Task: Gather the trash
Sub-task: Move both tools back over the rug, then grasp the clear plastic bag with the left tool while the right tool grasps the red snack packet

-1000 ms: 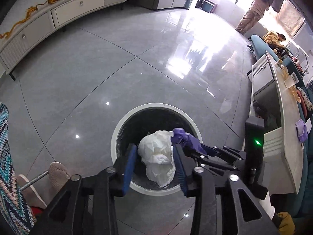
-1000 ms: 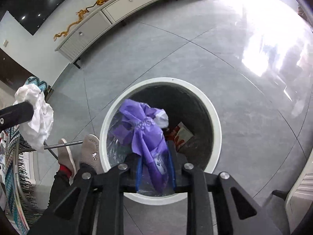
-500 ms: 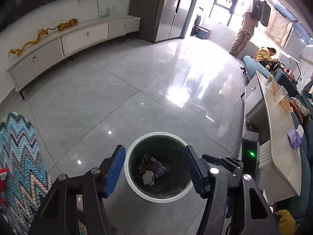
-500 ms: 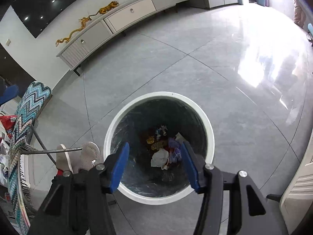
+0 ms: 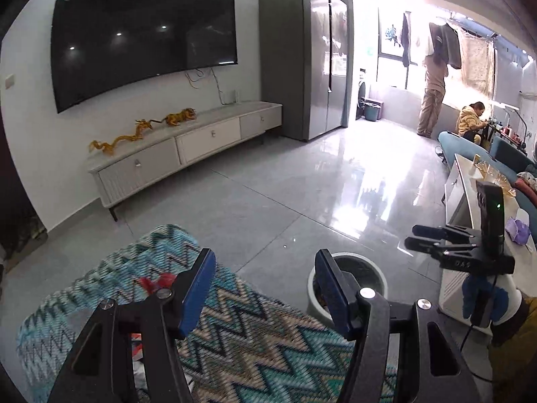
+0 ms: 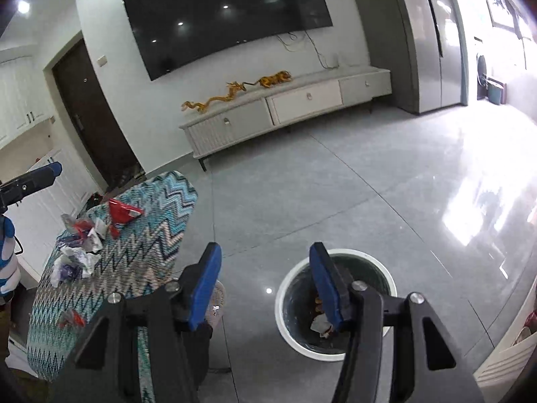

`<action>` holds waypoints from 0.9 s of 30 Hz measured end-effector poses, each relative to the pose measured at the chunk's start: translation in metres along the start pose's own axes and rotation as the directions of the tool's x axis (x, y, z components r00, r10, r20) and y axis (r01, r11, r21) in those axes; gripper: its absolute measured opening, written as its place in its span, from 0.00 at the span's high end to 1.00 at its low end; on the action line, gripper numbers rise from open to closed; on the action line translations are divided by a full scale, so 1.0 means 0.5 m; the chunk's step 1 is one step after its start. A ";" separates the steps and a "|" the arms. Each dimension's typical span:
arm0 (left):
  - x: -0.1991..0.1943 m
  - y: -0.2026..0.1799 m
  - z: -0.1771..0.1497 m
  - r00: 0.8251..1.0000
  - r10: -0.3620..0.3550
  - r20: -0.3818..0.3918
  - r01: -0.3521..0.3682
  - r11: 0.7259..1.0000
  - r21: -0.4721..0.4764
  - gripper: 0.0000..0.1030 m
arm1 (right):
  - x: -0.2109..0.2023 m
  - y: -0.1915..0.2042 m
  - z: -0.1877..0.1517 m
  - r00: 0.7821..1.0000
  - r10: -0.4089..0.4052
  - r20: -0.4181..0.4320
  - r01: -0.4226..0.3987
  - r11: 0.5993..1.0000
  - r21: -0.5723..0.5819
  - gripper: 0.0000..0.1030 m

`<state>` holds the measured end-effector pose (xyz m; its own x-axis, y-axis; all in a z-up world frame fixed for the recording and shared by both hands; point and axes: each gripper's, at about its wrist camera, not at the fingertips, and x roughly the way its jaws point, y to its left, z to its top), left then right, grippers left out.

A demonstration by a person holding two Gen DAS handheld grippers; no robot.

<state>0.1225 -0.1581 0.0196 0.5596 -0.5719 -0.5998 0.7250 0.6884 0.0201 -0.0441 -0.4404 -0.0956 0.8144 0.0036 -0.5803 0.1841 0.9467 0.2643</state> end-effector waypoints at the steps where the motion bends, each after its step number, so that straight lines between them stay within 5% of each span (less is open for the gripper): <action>1: -0.023 0.019 -0.017 1.000 0.015 0.004 -0.015 1.000 -0.007 0.42 | -0.009 0.024 0.005 1.000 0.016 0.011 -0.016 1.000 -0.020 0.49; 5: -0.077 0.062 -0.104 0.998 0.057 -0.021 -0.057 0.998 0.000 0.42 | -0.028 0.109 0.016 0.997 0.067 0.029 -0.064 0.993 -0.095 0.49; 17: -0.072 0.085 -0.350 0.988 -0.014 -0.152 0.004 0.997 -0.072 0.42 | -0.023 0.300 -0.013 0.981 0.190 -0.040 -0.194 0.952 -0.236 0.49; 27: -0.015 0.089 -0.399 0.976 -0.068 -0.208 0.054 0.996 -0.071 0.50 | 0.078 0.392 -0.022 0.959 0.227 -0.170 -0.270 0.916 -0.297 0.49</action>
<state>0.0704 -0.0342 -0.1346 0.4134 -0.5118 -0.7531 0.7241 0.6863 -0.0690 0.0177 -0.2509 -0.0750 0.7293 0.2733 -0.6272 -0.2142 0.9619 0.1701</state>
